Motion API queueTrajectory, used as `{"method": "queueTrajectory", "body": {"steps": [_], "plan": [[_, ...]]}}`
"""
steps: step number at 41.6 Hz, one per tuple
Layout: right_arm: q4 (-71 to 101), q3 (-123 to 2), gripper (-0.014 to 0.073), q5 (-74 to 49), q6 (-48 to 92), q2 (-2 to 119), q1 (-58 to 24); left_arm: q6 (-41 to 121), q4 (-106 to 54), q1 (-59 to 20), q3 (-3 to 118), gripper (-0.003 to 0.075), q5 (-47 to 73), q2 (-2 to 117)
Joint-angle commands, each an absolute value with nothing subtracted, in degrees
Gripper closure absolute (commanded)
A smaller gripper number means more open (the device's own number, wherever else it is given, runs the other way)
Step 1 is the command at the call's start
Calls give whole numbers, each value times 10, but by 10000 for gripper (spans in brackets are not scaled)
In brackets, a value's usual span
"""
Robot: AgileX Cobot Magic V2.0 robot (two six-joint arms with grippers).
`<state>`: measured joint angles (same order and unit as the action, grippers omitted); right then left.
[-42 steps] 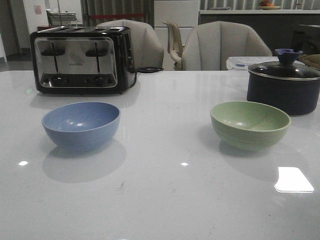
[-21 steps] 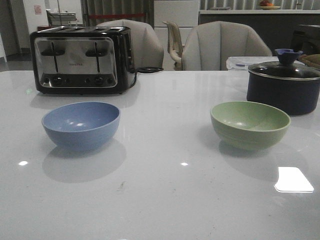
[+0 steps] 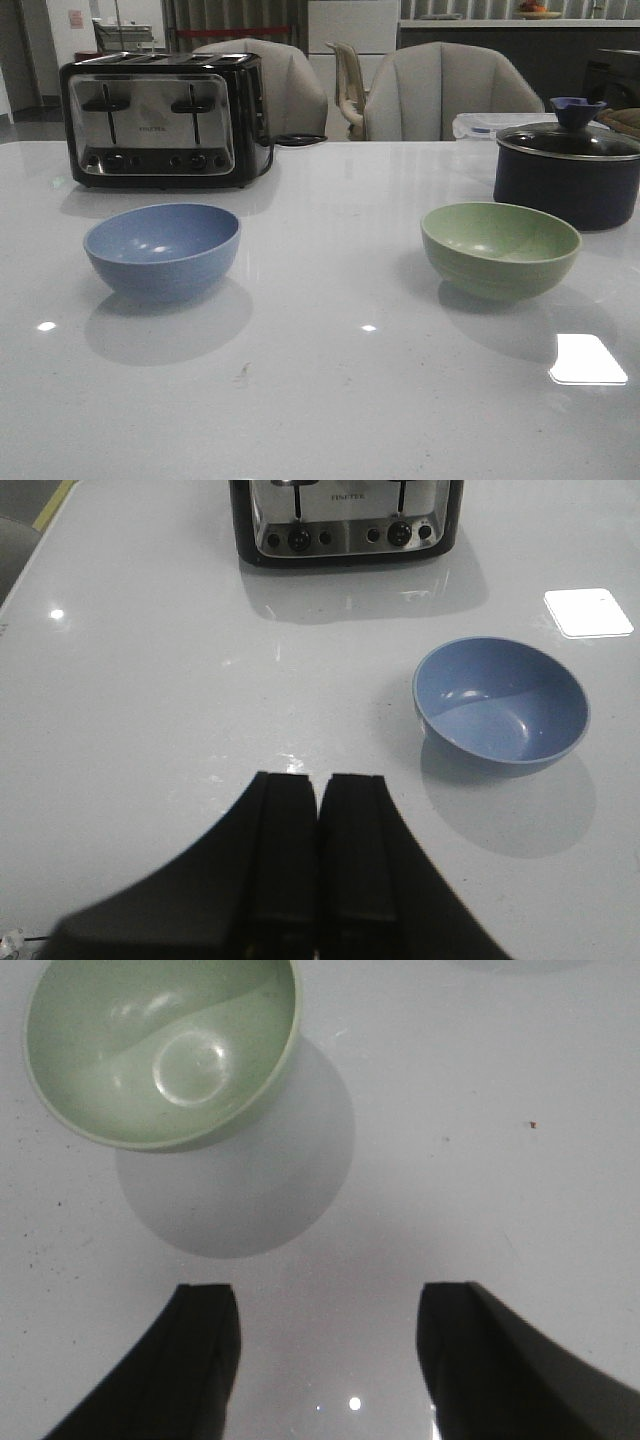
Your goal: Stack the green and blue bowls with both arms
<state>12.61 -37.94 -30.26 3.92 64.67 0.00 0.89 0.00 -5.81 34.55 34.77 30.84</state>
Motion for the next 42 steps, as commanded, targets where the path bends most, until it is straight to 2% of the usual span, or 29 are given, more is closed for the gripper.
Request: {"method": "queueTrajectory", "body": {"steps": [1,22,42], "plan": [[139,-424,87,-267,44,686,0,6,0,-61,363,619,305,312],[143,-615,87,-289,44,879,-24,6,-3,-61,363,619,305,312],[150,-699,89,-312,44,1015,-26,6,0,-61,363,619,305,312]]}}
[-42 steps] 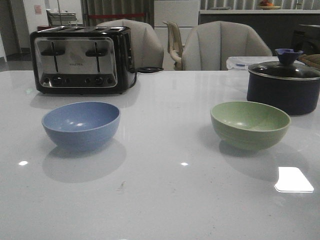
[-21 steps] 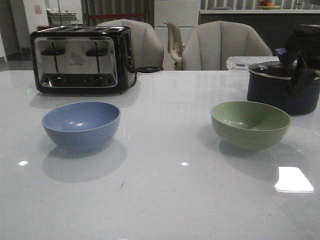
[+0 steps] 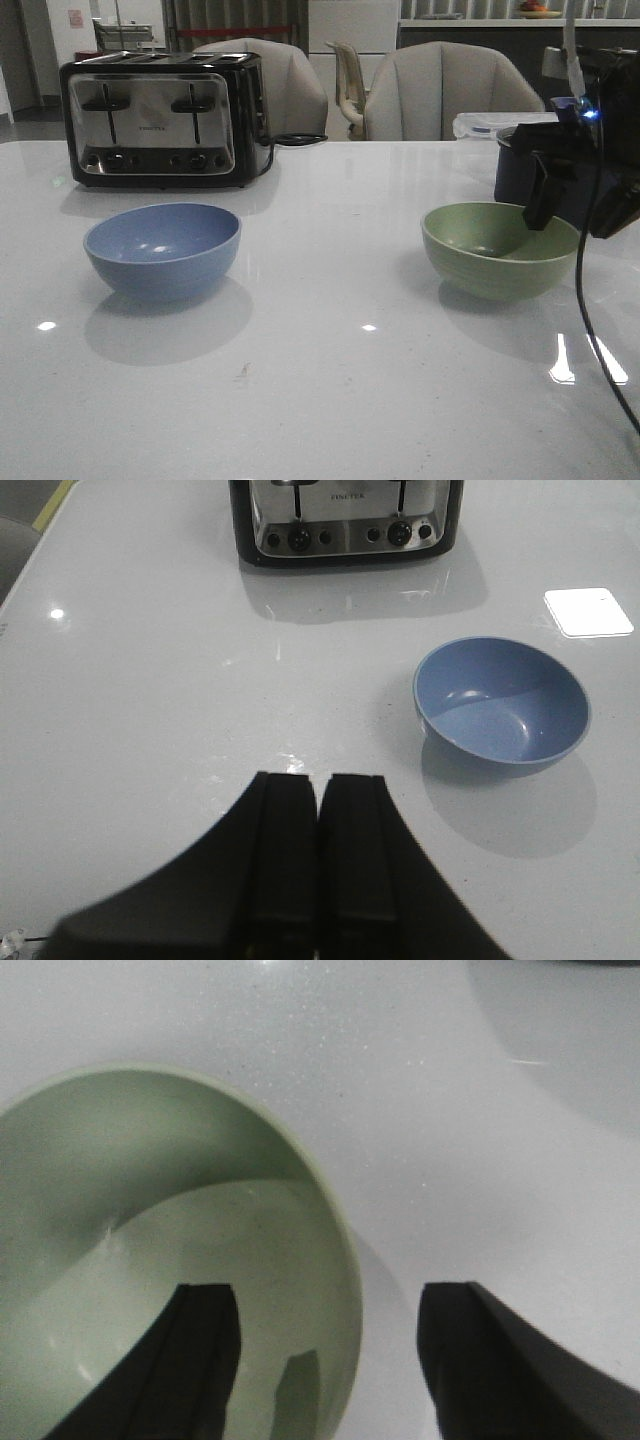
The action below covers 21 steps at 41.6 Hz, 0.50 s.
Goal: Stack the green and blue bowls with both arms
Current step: 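Lower the right gripper into the pale green bowl's rim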
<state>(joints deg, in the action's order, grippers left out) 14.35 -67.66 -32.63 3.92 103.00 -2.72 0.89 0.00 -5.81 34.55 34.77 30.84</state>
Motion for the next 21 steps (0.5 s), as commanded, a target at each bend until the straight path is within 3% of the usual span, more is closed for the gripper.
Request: {"method": "queueTrajectory", "body": {"steps": [1,10,21], "plan": [[150,-700,89,-312,44,1018,-26,6,0,-61,363,619,305,312],[150,-708,111,-323,44,1039,-26,6,0,-61,363,619,305,312],[150,-709,362,-331,44,1039,-26,6,0,-61,363,619,305,312]]}}
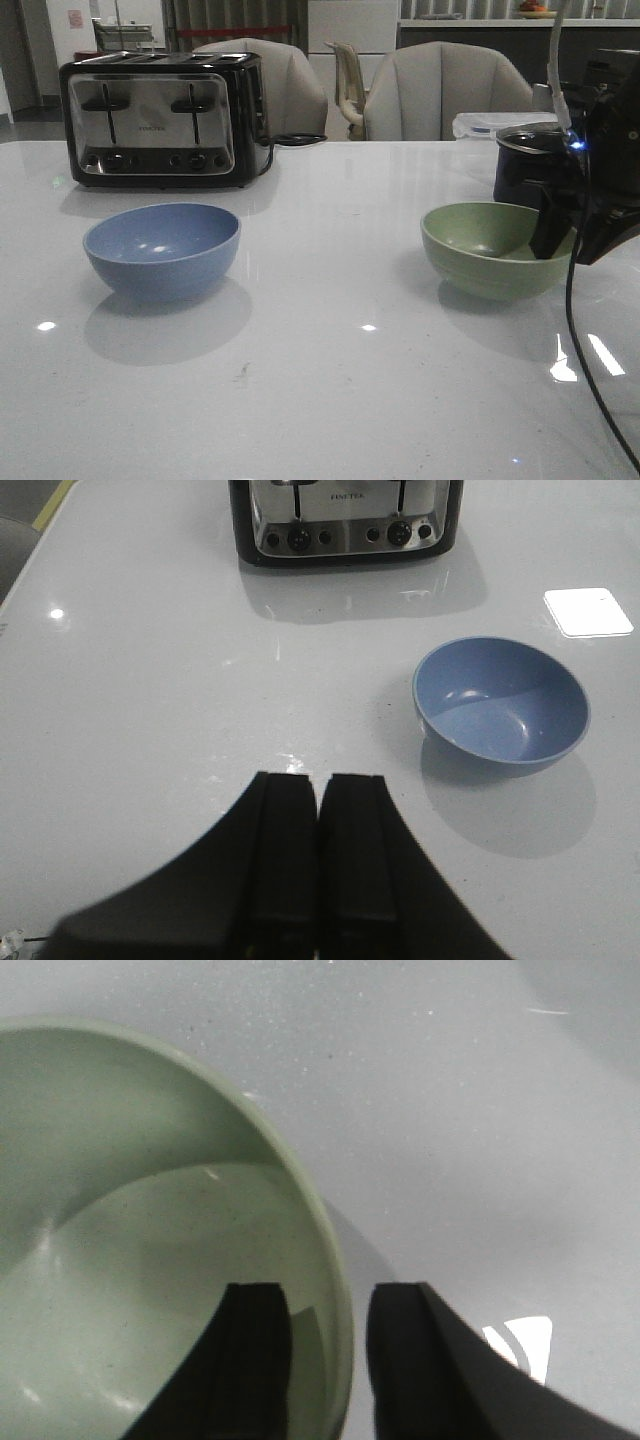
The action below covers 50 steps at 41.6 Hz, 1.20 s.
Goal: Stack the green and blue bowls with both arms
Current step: 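Lower the right gripper into the pale green bowl's rim, then grip the green bowl rim and slide it toward the blue bowl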
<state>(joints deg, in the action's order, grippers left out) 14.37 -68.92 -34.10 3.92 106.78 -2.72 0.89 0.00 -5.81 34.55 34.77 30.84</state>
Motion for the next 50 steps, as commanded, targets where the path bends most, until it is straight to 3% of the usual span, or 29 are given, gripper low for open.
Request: {"method": "queueTrajectory", "body": {"steps": [1,16,33,50], "plan": [[150,-709,375,-331,44,1039,-26,6,0,-61,363,620,305,312],[150,-716,557,-335,44,1038,-26,6,-3,-61,363,619,305,312],[150,-827,558,-426,44,1020,-129,6,-3,-61,363,619,305,312],[151,-830,558,-413,44,1064,-212,6,-3,-61,363,619,305,312]]}}
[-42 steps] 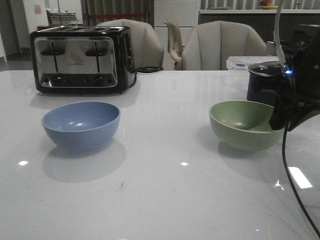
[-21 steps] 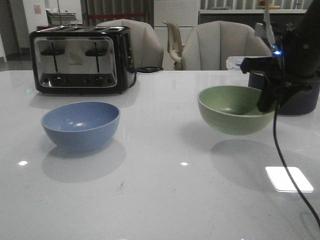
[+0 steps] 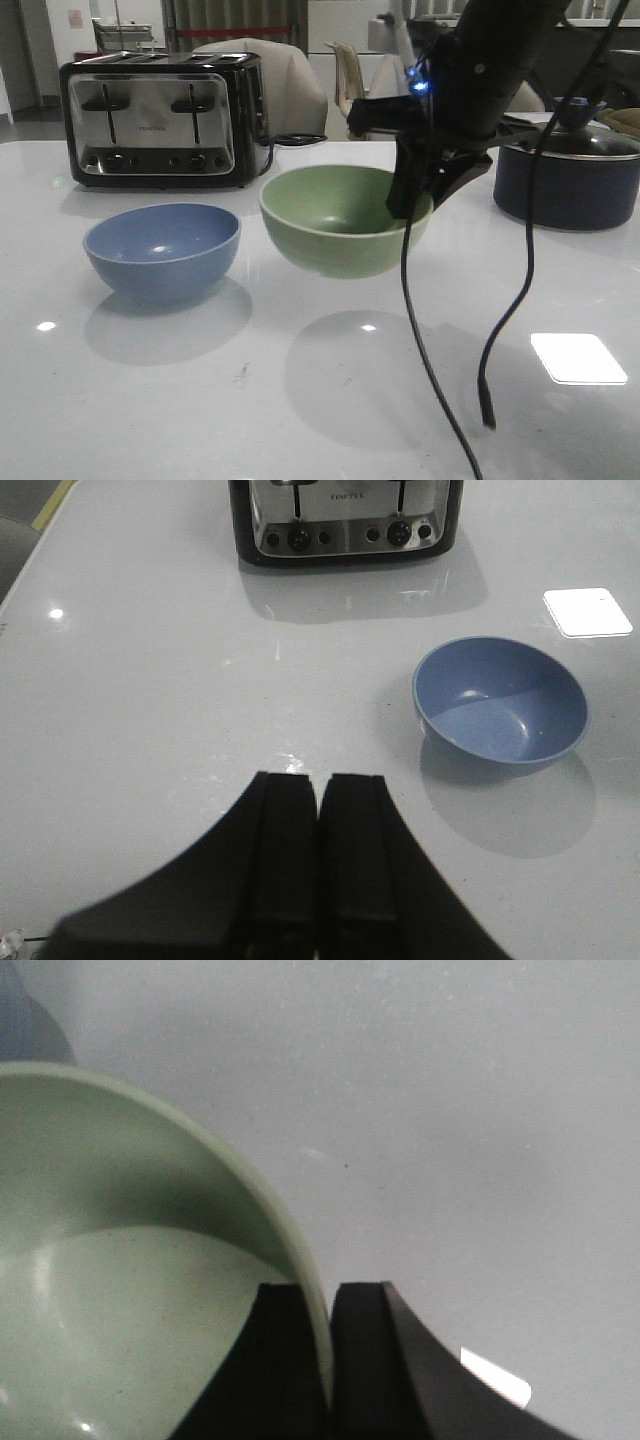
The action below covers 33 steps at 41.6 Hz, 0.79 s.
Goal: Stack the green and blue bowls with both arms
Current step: 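Grip the green bowl rim and slide it toward the blue bowl, then open the right gripper and lift it away from the green bowl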
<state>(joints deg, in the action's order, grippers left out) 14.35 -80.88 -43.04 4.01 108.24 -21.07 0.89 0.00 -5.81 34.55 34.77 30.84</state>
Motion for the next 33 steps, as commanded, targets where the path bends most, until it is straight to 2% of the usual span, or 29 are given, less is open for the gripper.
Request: {"method": "queueTrajectory", "body": {"steps": [1,11,13,21,24,33], "plan": [[151,-830,558,-413,44,1067,-213,6,-3,-61,363,619,305,312],[153,-830,547,-428,44,1105,-213,6,-3,-61,363,619,305,312],[154,-830,511,-432,44,1106,-213,6,-3,-61,363,619,305,312],[154,-830,225,-429,44,1106,-213,6,-3,-61,363,619,305,312],[154,-830,159,-426,44,1104,-213,6,-3,-61,363,619,305,312],[151,-830,150,-419,53,1059,-213,6,0,-61,363,619,305,312]]}}
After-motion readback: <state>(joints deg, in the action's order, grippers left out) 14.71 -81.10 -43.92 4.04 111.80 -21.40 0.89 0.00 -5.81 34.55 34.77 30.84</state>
